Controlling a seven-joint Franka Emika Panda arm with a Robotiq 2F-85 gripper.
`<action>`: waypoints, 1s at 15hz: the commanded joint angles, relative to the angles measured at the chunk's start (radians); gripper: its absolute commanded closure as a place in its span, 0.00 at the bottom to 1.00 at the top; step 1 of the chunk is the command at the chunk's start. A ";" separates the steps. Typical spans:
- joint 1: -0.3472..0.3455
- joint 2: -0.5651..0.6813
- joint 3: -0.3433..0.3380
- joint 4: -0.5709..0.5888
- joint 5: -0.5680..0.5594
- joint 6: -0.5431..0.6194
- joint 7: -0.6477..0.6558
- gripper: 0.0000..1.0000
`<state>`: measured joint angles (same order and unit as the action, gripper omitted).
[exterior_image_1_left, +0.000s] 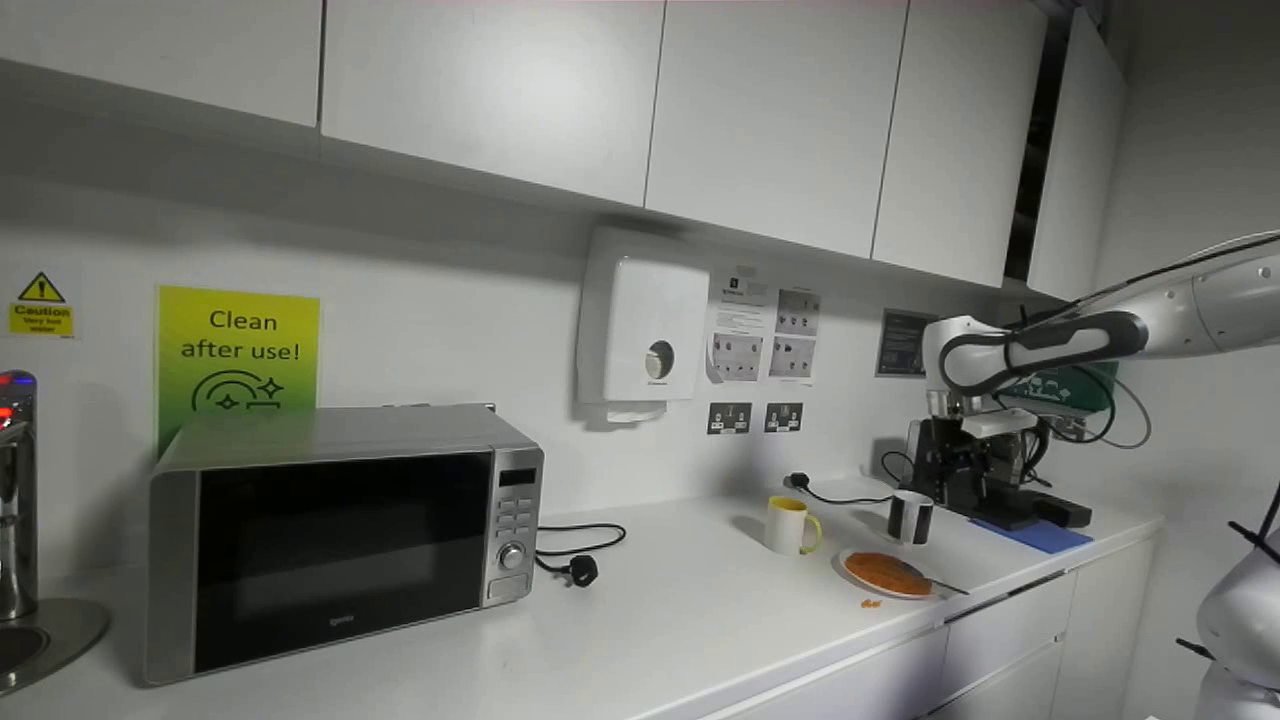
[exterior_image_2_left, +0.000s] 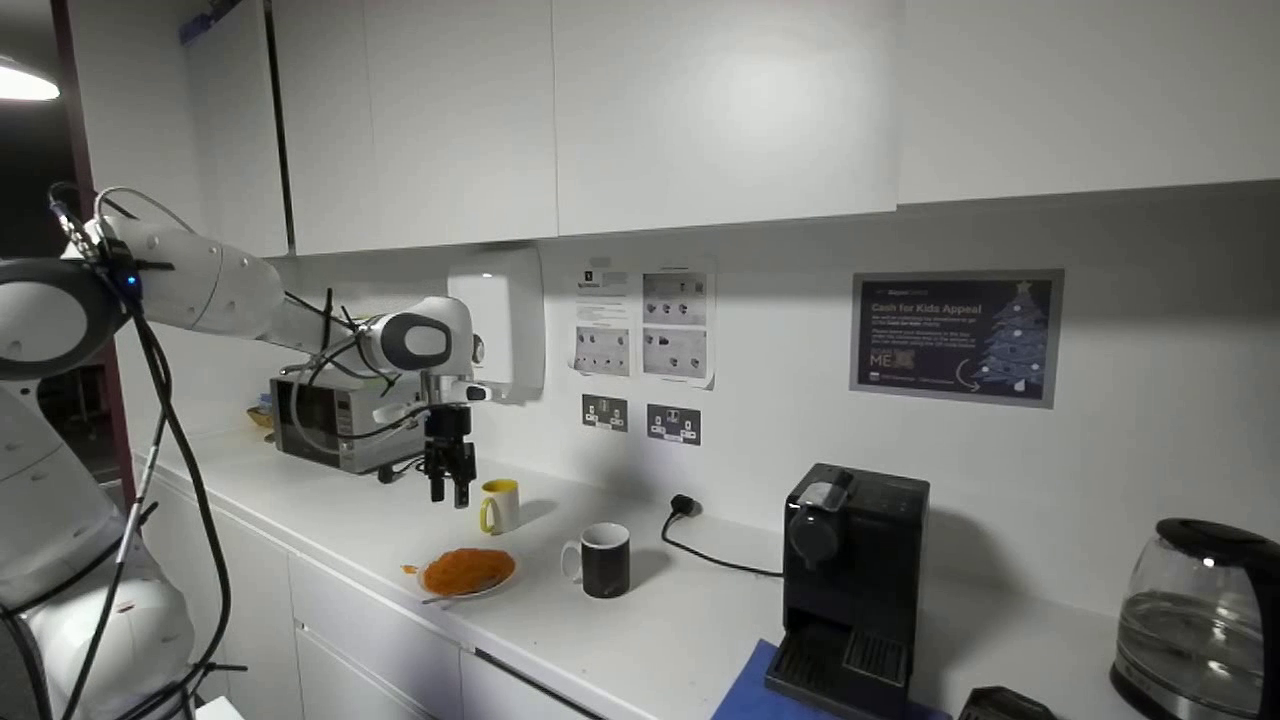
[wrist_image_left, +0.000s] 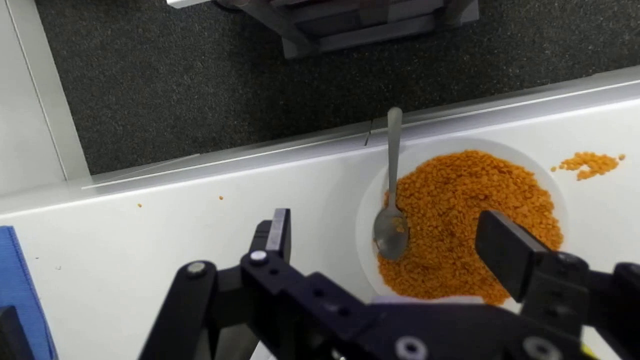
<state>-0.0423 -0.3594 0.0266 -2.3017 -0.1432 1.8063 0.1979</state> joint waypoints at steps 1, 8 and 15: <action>-0.002 -0.008 -0.035 -0.071 -0.003 0.079 -0.090 0.00; 0.001 0.003 -0.031 -0.068 0.010 0.068 -0.071 0.00; 0.004 0.027 -0.030 -0.120 0.007 0.073 -0.105 0.00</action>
<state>-0.0366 -0.3455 -0.0056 -2.3976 -0.1131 1.8666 0.1203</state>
